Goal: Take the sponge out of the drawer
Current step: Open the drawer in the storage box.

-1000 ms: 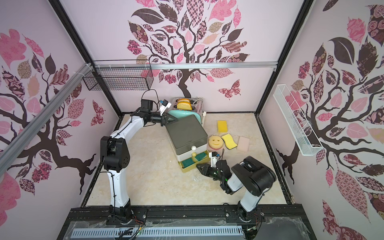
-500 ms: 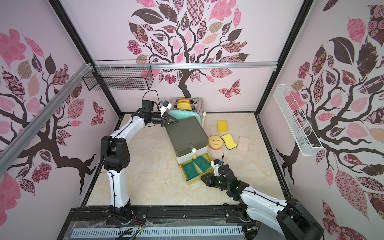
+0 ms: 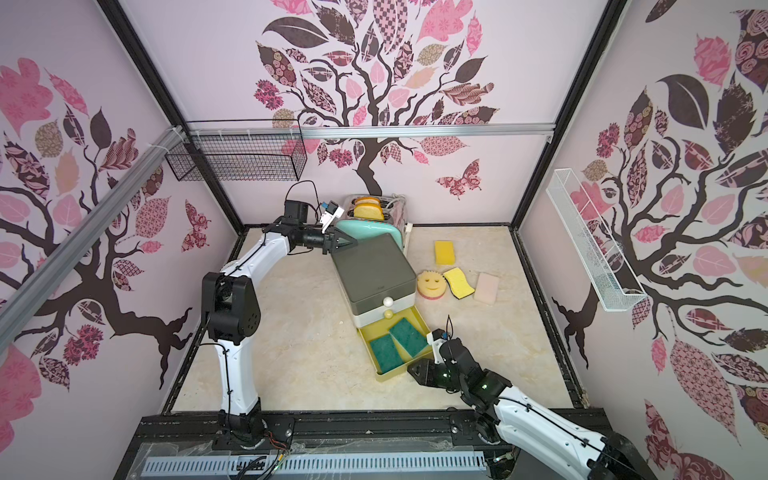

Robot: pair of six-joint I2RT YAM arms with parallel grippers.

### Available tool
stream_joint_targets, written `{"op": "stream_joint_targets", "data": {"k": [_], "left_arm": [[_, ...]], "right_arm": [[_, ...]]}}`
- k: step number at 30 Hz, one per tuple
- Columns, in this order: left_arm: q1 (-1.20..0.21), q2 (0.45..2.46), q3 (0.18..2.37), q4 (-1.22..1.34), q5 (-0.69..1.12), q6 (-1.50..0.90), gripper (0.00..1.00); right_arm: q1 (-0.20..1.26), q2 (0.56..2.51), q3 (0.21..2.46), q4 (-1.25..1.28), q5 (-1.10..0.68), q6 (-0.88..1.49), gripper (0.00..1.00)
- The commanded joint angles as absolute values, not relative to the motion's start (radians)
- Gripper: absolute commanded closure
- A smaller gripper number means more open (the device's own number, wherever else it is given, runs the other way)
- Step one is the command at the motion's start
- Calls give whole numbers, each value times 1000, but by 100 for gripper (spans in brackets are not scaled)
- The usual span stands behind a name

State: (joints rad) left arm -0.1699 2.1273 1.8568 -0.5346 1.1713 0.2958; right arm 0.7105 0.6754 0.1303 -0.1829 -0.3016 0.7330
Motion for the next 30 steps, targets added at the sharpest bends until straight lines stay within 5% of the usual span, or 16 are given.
{"op": "stream_joint_targets", "data": {"k": [1, 14, 30], "left_arm": [[-156, 2207, 1820, -594, 1077, 339, 80], [-154, 2206, 1821, -601, 1076, 344, 80], [-154, 2199, 1819, -604, 1082, 345, 80]], "right_arm": [[724, 699, 167, -310, -296, 715, 44], [888, 792, 538, -589, -51, 549, 46], [863, 1220, 601, -271, -28, 368, 46]]}}
